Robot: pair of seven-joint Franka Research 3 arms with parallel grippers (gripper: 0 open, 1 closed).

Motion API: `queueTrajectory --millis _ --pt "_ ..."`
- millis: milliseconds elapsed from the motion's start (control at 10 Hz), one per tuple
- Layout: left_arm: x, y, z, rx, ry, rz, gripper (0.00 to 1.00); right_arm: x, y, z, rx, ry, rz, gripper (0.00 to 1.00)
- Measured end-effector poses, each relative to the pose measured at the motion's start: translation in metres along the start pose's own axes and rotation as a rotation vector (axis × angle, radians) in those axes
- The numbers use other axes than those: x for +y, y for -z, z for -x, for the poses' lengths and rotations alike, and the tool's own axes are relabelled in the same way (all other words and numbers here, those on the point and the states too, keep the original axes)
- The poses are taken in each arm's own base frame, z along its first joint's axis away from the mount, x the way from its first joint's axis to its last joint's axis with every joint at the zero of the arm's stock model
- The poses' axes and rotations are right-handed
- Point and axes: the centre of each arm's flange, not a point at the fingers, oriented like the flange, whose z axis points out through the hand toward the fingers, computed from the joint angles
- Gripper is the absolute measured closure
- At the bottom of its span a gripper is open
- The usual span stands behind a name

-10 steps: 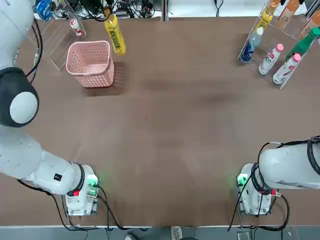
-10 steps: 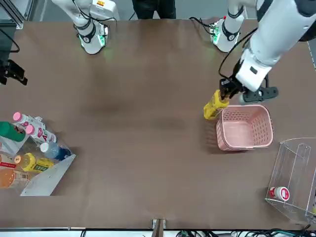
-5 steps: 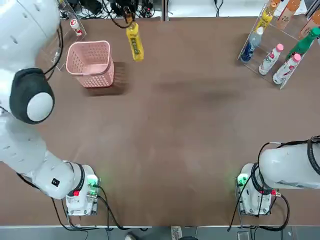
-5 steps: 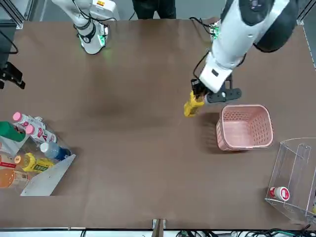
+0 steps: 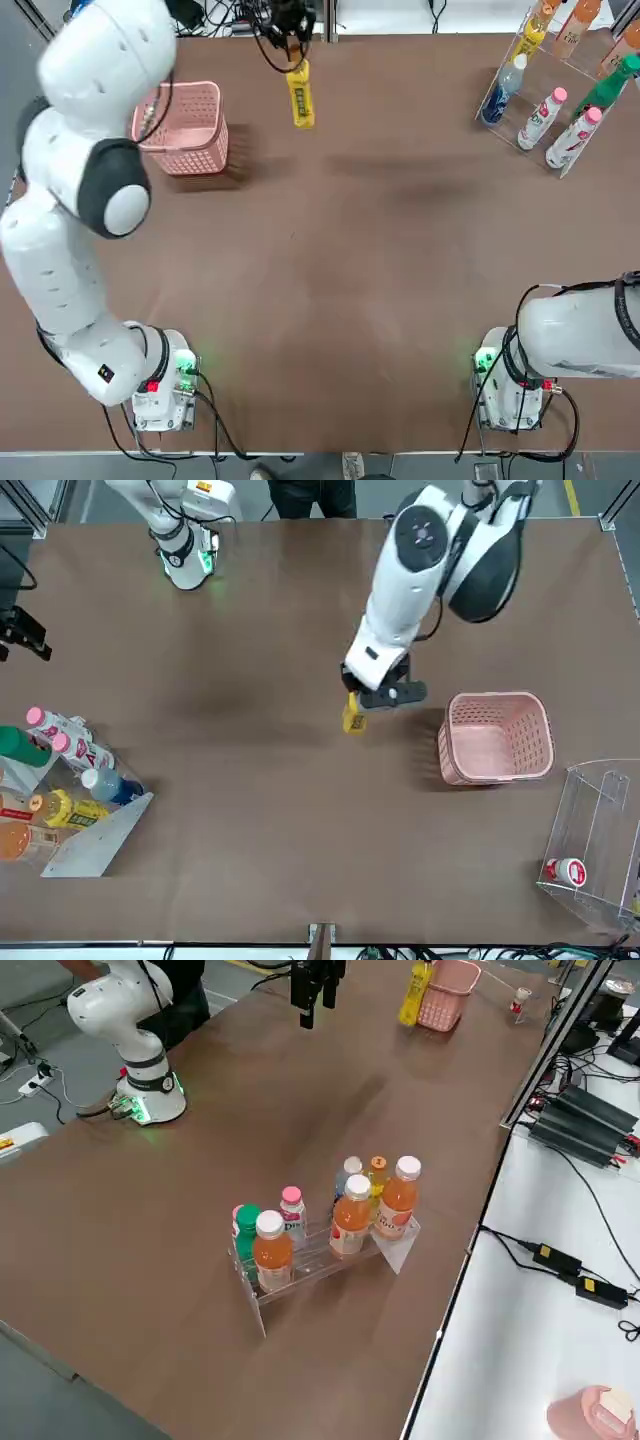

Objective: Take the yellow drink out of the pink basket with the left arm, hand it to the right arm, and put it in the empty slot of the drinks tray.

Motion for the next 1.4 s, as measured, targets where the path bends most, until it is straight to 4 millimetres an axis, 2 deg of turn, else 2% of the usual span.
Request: queueTrajectory --millis 200,500,700,900,1200,1400 --pt "0.023 -0.02 0.008 0.017 0.011 -0.013 0.66 0.0 0.0 0.0 0.0 0.001 0.0 0.1" --pt "0.055 -0.03 0.039 0.06 0.061 -0.037 0.66 0.0 0.0 0.0 0.0 0.003 0.0 0.04" --pt "0.076 -0.049 0.053 0.075 0.085 -0.021 0.66 0.0 -0.001 0.0 -0.002 0.003 0.0 0.01" --pt "0.081 -0.076 0.046 0.085 0.088 -0.019 0.66 0.0 -0.001 0.0 -0.004 0.003 -0.001 0.01" --pt "0.084 -0.095 0.039 0.103 0.114 -0.005 0.66 -0.003 -0.002 0.0 -0.005 0.006 -0.022 0.01" --pt "0.09 -0.117 0.037 0.115 0.124 0.004 0.66 -0.003 -0.003 -0.001 -0.005 0.002 -0.053 0.01"
